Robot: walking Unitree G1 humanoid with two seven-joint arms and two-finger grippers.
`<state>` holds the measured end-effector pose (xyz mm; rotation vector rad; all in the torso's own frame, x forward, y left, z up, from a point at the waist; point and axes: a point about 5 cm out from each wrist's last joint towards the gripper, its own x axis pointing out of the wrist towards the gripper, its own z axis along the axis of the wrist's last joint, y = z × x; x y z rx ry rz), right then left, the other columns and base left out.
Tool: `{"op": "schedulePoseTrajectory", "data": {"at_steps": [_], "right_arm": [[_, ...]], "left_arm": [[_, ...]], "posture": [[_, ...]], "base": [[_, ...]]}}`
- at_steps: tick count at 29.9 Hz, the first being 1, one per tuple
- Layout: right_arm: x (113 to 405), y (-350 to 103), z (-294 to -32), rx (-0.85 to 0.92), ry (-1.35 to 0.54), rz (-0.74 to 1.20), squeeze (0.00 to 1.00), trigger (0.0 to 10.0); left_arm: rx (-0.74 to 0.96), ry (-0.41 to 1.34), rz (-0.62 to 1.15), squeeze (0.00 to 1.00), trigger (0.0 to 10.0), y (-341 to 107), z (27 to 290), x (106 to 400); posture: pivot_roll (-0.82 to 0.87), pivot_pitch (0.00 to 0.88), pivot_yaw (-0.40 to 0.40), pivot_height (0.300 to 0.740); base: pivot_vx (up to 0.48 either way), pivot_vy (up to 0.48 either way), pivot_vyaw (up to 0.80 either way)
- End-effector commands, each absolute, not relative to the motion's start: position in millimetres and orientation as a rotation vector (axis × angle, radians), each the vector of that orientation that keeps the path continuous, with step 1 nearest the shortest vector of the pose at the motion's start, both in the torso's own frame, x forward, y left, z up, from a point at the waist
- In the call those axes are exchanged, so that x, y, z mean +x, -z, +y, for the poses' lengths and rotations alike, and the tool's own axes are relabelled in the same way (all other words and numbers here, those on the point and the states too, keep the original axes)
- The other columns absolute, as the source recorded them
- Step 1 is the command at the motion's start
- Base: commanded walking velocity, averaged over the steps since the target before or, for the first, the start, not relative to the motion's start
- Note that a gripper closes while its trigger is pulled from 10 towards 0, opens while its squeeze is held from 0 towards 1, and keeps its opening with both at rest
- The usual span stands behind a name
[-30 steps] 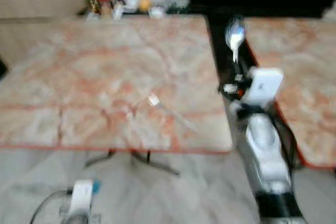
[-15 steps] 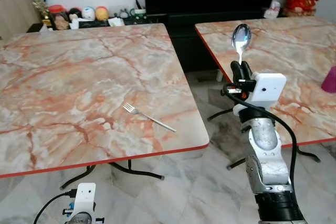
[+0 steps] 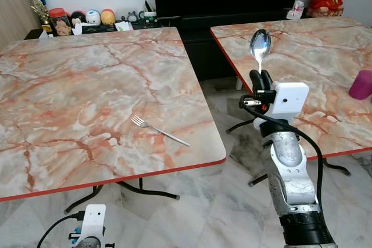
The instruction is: Setting the table
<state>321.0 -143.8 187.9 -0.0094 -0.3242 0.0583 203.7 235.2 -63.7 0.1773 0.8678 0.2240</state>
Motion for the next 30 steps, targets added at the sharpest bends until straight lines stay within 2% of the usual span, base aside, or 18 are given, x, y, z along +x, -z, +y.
{"op": "schedulePoseTrajectory", "data": {"at_steps": [1, 11, 30], "right_arm": [[322.7, -192.1, -143.4, -0.013, -0.059, -0.337, 0.00, 10.0], [323.7, -188.2, -143.7, -0.037, -0.054, -0.313, 0.00, 10.0], [324.8, -192.1, -138.6, -0.047, -0.073, -0.322, 0.00, 10.0]], "left_arm": [[0.192, -0.214, 0.889, 0.00, 10.0, 66.4, 235.3, 199.0], [0.201, -0.201, 0.892, 0.00, 10.0, 66.6, 234.9, 199.0], [0.201, -0.200, 0.882, 0.00, 10.0, 65.2, 234.3, 201.7]], "posture": [[-0.01, 0.000, 0.029, 0.740], [-0.02, 0.000, 0.032, 0.740], [-0.01, 0.000, 0.031, 0.740]], "base": [[0.000, -0.326, 0.00], [0.000, -0.329, 0.00], [0.000, -0.480, 0.00]]}}
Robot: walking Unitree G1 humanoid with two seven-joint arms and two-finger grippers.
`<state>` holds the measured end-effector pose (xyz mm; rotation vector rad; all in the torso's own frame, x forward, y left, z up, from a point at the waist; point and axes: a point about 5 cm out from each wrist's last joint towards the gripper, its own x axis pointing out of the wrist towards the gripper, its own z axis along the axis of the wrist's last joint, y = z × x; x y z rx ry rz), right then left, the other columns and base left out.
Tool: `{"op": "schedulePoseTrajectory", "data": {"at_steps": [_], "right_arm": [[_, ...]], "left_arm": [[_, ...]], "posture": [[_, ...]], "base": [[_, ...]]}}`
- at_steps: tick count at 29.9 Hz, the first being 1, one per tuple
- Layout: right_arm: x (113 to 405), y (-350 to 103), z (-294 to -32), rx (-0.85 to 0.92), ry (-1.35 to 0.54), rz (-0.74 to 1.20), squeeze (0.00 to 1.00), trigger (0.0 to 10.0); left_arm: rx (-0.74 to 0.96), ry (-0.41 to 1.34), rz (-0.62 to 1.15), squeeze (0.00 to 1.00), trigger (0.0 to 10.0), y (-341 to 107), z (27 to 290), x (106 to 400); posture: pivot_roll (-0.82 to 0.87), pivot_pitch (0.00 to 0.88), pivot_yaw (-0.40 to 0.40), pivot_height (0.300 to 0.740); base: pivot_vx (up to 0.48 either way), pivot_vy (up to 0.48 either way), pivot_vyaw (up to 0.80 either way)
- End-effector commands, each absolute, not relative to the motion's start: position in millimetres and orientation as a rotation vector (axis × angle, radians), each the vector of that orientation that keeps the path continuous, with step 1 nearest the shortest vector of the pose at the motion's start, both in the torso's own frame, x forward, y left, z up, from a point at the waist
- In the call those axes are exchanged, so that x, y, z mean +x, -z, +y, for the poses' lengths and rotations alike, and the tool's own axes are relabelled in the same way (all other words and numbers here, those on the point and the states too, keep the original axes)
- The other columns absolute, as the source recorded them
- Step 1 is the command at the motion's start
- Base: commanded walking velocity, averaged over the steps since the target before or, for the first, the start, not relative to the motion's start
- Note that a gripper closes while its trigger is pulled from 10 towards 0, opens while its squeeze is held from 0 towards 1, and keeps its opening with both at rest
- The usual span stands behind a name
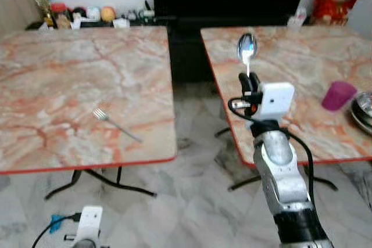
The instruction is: Setting the table
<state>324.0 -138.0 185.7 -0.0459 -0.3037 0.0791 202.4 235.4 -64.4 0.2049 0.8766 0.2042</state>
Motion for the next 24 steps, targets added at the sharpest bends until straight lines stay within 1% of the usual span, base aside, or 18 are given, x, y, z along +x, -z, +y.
{"op": "schedulePoseTrajectory", "data": {"at_steps": [1, 4, 9, 11, 24], "right_arm": [[324.9, -192.4, -138.9, -0.047, -0.071, -0.323, 0.00, 10.0], [324.1, -195.2, -140.4, -0.078, -0.067, -0.348, 0.00, 10.0], [322.6, -197.8, -138.1, -0.078, -0.080, -0.367, 0.00, 10.0], [322.5, -198.1, -139.2, -0.038, -0.070, -0.369, 0.00, 10.0], [323.3, -199.5, -138.6, -0.035, -0.079, -0.378, 0.00, 10.0]], "left_arm": [[0.201, -0.200, 0.882, 0.00, 10.0, 65.1, 234.3, 201.8], [0.199, -0.202, 0.880, 0.00, 10.0, 64.9, 234.3, 202.1], [0.199, -0.202, 0.879, 0.00, 10.0, 64.7, 234.5, 202.5], [0.198, -0.202, 0.879, 0.00, 10.0, 64.6, 234.3, 202.6], [0.191, -0.203, 0.876, 0.00, 10.0, 64.8, 232.5, 203.3]], "posture": [[-0.01, 0.000, 0.031, 0.740], [-0.01, 0.000, 0.029, 0.740], [-0.01, 0.000, 0.030, 0.740], [0.00, 0.000, 0.029, 0.740], [0.00, 0.000, 0.022, 0.740]], "base": [[0.000, -0.480, 0.00], [0.000, -0.480, 0.00], [0.000, -0.480, 0.80], [0.000, -0.480, 0.00], [0.000, -0.480, 0.00]]}}
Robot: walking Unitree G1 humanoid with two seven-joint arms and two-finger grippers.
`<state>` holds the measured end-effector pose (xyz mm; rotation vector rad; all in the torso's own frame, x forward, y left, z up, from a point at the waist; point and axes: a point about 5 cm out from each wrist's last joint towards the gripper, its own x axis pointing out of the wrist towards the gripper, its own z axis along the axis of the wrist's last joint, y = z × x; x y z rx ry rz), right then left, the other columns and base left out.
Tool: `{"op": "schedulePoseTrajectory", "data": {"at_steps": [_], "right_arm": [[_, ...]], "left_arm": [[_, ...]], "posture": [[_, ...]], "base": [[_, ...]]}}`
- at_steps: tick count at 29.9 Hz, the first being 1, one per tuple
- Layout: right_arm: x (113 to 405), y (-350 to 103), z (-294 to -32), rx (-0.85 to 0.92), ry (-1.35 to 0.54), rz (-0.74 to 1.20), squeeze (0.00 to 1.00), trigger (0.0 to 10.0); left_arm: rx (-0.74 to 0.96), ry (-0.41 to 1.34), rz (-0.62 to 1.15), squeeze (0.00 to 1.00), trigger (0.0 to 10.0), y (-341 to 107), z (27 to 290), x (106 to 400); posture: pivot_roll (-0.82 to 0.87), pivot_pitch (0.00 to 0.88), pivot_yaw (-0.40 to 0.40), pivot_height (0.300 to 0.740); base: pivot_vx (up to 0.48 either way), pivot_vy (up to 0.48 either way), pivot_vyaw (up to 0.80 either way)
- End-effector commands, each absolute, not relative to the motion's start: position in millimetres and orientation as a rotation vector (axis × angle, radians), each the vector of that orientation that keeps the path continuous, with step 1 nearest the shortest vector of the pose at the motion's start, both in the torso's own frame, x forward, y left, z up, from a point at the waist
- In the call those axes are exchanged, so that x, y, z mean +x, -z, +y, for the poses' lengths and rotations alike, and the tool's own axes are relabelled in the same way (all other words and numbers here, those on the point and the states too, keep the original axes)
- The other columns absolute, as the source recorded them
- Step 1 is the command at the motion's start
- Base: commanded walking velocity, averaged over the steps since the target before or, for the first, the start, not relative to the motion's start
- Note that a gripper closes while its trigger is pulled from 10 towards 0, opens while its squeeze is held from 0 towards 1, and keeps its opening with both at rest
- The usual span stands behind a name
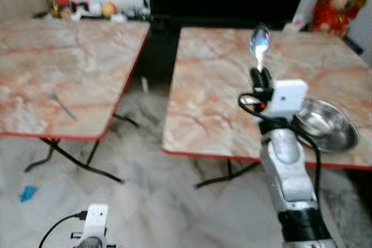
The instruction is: Setting the table
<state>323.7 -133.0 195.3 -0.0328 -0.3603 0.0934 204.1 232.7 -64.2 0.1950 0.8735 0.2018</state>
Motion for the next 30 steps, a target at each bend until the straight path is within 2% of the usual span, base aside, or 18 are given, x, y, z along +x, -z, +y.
{"op": "schedulePoseTrajectory", "data": {"at_steps": [1, 16, 22, 30], "right_arm": [[323.3, -199.4, -138.6, -0.036, -0.080, -0.378, 0.00, 10.0], [324.2, -202.6, -138.6, -0.035, -0.081, -0.386, 0.00, 10.0], [324.3, -202.6, -138.1, -0.033, -0.080, -0.385, 0.00, 10.0], [325.1, -201.2, -138.5, -0.030, -0.074, -0.378, 0.00, 10.0]], "left_arm": [[0.189, -0.204, 0.876, 0.00, 10.0, 64.8, 232.2, 203.3], [0.179, -0.210, 0.873, 0.00, 10.0, 64.9, 230.8, 203.6], [0.182, -0.210, 0.868, 0.00, 10.0, 64.3, 230.9, 204.6], [0.168, -0.198, 0.846, 0.00, 10.0, 60.9, 227.7, 211.7]], "posture": [[0.00, 0.000, 0.020, 0.740], [0.00, 0.000, 0.018, 0.740], [0.00, 0.000, 0.019, 0.740], [0.00, 0.000, 0.021, 0.740]], "base": [[0.000, -0.480, 0.00], [0.000, -0.480, 0.00], [0.000, -0.343, 0.00], [0.000, 0.000, 0.00]]}}
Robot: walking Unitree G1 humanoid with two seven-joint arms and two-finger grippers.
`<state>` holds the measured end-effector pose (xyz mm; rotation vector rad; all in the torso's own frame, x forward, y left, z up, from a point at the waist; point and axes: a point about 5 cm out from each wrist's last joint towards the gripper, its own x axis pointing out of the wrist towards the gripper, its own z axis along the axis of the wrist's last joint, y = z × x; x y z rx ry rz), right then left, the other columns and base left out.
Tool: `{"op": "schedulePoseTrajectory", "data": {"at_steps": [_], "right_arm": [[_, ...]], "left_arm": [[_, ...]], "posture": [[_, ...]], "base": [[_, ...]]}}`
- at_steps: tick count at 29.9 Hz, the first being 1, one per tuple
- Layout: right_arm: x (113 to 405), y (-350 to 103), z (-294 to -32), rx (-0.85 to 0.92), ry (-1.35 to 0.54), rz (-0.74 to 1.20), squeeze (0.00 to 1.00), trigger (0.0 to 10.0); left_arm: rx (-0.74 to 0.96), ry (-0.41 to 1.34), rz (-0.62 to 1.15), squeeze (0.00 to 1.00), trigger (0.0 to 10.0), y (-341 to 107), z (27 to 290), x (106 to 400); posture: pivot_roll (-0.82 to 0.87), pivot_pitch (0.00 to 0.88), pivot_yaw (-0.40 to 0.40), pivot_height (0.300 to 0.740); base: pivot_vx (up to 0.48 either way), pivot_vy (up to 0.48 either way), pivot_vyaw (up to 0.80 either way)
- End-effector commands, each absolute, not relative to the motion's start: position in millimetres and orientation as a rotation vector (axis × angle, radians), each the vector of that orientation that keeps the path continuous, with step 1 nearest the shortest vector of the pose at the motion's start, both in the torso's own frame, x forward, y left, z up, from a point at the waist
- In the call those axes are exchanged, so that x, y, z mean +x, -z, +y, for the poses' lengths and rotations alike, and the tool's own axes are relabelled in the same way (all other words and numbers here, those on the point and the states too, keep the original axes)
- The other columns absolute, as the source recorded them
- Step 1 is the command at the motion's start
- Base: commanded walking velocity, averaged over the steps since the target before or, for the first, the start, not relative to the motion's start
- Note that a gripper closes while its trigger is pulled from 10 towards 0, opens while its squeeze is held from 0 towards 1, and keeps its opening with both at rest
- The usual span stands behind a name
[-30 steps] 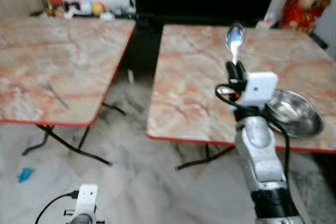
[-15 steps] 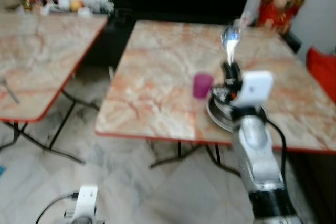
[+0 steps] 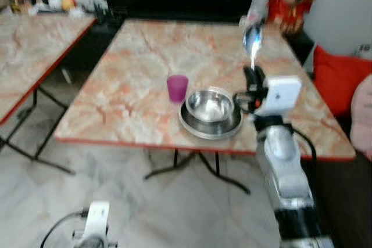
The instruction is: Setting the table
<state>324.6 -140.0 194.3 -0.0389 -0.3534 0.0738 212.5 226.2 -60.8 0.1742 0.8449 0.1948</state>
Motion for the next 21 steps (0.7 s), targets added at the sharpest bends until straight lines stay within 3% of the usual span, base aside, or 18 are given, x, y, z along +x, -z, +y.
{"op": "schedulePoseTrajectory", "data": {"at_steps": [1, 7, 13, 18, 21], "right_arm": [[325.1, -201.2, -138.5, -0.030, -0.074, -0.378, 0.00, 10.0], [325.5, -200.4, -141.7, -0.033, -0.064, -0.371, 0.00, 10.0], [326.4, -200.6, -144.3, -0.030, -0.053, -0.367, 0.00, 10.0], [329.1, -193.8, -148.8, -0.016, -0.009, -0.316, 0.00, 10.0], [329.8, -191.0, -148.2, -0.013, -0.012, -0.292, 0.00, 10.0]], "left_arm": [[0.168, -0.198, 0.846, 0.00, 10.0, 60.9, 227.7, 211.7], [0.156, -0.216, 0.862, 0.00, 10.0, 62.4, 229.6, 208.8], [0.163, -0.224, 0.864, 0.00, 10.0, 62.1, 231.9, 208.5], [0.182, -0.208, 0.863, 0.00, 10.0, 61.6, 231.5, 209.5], [0.186, -0.202, 0.866, 0.00, 10.0, 61.7, 231.0, 209.6]], "posture": [[0.00, 0.000, 0.021, 0.740], [0.00, 0.000, 0.022, 0.740], [0.00, 0.000, 0.023, 0.740], [0.00, 0.000, 0.027, 0.740], [0.00, 0.000, 0.028, 0.740]], "base": [[0.000, 0.000, 0.00], [0.000, 0.000, 0.00], [0.000, 0.422, 0.00], [0.000, 0.171, 0.00], [0.000, 0.000, -0.75]]}}
